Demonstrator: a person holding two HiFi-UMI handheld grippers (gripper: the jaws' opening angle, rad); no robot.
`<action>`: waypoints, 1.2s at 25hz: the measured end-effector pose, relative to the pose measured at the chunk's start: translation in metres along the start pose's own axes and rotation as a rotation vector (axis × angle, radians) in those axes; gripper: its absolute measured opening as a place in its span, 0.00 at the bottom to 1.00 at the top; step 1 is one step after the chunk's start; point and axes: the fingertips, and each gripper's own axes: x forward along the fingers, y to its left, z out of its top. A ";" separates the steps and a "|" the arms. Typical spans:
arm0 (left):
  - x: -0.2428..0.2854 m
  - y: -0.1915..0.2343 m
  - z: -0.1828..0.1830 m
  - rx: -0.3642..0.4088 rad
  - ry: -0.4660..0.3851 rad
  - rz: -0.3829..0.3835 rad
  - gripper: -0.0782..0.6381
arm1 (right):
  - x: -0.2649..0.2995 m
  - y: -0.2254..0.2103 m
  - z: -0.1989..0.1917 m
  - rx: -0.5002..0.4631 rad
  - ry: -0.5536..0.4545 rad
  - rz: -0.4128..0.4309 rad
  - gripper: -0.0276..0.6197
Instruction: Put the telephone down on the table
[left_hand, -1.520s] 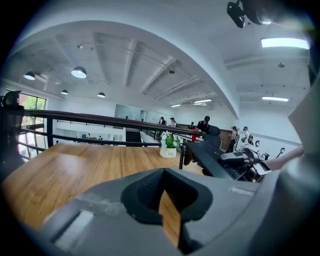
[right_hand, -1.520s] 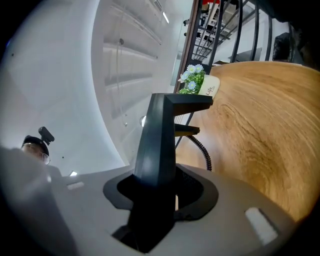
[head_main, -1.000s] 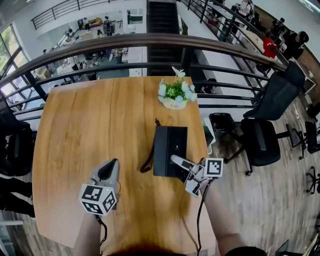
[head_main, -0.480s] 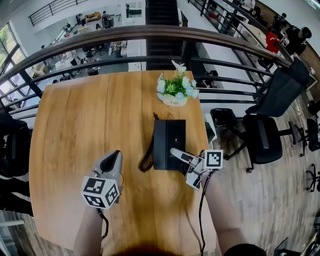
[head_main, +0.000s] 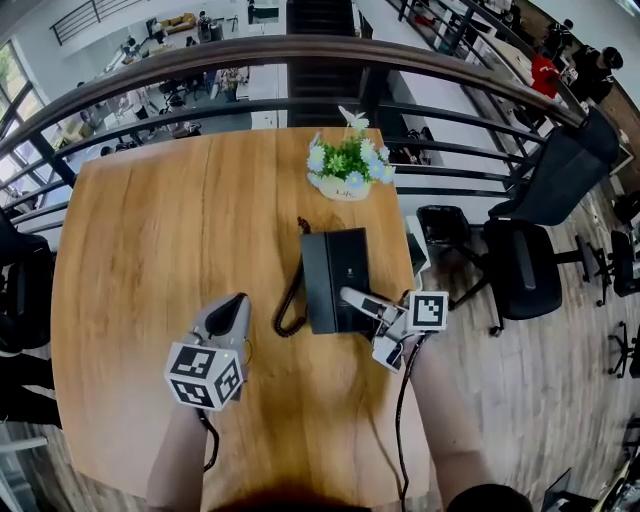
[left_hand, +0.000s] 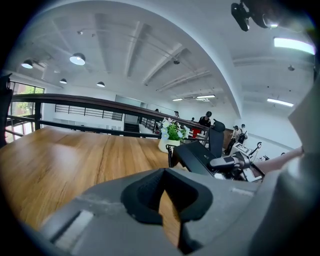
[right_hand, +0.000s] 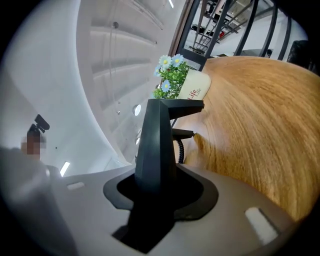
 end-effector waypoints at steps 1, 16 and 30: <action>-0.001 0.000 -0.001 -0.002 0.002 -0.002 0.11 | 0.000 0.000 0.000 -0.015 -0.003 -0.003 0.29; -0.007 -0.004 -0.009 -0.005 0.017 -0.004 0.11 | 0.006 0.002 -0.006 -0.103 -0.002 -0.092 0.30; -0.022 -0.014 -0.010 0.019 0.023 -0.009 0.11 | -0.009 -0.016 0.001 -0.268 0.005 -0.373 0.46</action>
